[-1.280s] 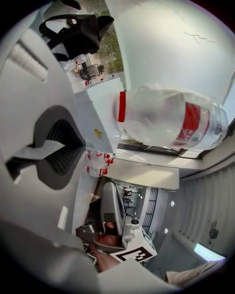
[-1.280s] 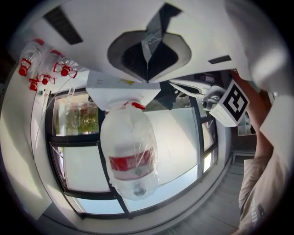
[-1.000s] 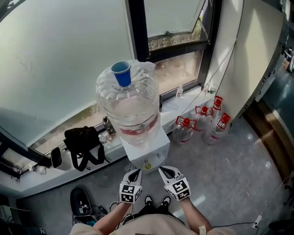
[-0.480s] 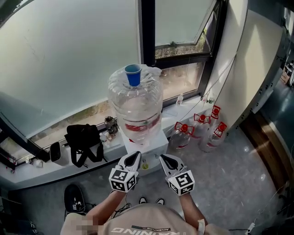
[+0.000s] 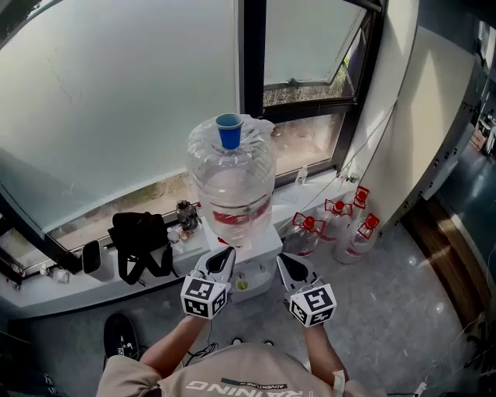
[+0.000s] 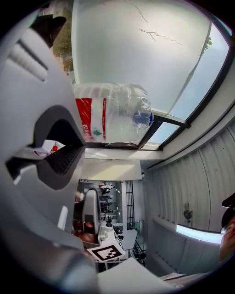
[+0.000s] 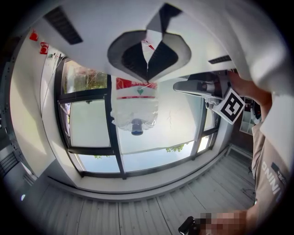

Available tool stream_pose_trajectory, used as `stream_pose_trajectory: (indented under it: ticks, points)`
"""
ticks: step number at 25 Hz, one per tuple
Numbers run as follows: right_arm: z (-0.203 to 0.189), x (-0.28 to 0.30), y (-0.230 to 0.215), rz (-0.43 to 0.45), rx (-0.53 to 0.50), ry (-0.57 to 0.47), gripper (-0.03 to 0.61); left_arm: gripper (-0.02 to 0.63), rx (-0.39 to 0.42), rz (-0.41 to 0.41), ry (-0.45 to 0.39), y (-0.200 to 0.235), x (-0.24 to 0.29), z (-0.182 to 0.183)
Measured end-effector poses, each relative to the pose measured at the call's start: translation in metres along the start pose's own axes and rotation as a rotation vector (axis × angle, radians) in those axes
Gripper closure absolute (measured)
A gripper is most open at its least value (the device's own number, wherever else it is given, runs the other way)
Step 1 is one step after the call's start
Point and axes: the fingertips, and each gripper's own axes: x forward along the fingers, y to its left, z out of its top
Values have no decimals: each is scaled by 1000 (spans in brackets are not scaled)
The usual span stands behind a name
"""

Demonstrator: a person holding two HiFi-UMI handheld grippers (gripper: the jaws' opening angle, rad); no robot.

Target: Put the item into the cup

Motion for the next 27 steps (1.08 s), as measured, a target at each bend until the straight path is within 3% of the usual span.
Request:
stream_pose_trajectory:
  ticks: [6, 11, 27]
  points:
    - [1, -4, 4, 3, -15, 1, 568, 606, 2, -15, 2, -9, -3, -2]
    - [3, -6, 5, -5, -21, -2, 568, 606, 54, 3, -18, -9, -8, 5]
    - [-5, -6, 2, 14, -11, 0, 568, 606, 10, 30, -12, -3, -8, -2]
